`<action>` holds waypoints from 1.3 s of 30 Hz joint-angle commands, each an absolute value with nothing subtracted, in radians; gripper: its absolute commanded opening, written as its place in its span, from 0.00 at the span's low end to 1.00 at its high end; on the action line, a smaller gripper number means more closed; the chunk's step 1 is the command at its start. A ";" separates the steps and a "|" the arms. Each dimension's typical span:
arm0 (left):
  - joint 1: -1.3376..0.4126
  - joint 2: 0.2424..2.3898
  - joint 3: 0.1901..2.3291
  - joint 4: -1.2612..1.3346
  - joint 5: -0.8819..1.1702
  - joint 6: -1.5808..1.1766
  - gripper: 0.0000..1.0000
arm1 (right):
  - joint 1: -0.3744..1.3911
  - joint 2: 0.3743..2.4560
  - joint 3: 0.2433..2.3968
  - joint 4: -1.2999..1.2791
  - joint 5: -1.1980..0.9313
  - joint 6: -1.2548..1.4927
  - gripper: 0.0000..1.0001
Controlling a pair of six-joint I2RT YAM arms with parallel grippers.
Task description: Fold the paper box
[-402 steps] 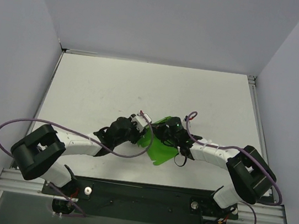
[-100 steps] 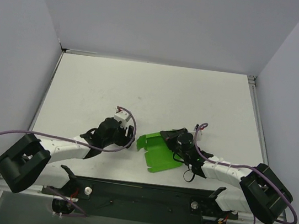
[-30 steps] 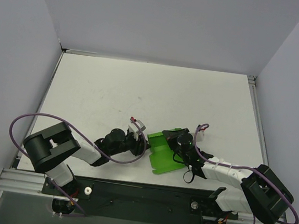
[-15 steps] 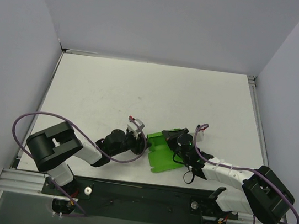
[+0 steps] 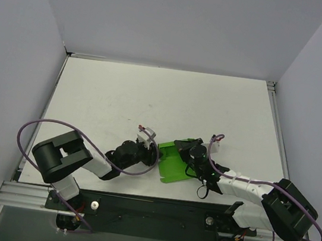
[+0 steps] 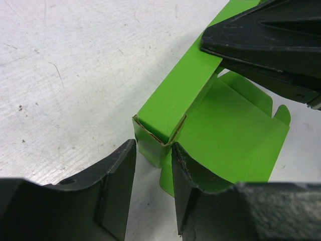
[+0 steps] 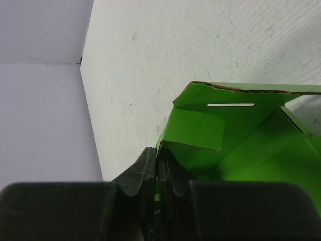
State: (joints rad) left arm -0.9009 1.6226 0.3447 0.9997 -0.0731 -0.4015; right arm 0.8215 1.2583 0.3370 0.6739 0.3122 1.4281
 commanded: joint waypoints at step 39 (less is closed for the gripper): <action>-1.068 1.784 0.336 1.296 -0.574 -0.265 0.20 | 0.931 1.138 0.232 0.512 0.449 1.486 0.00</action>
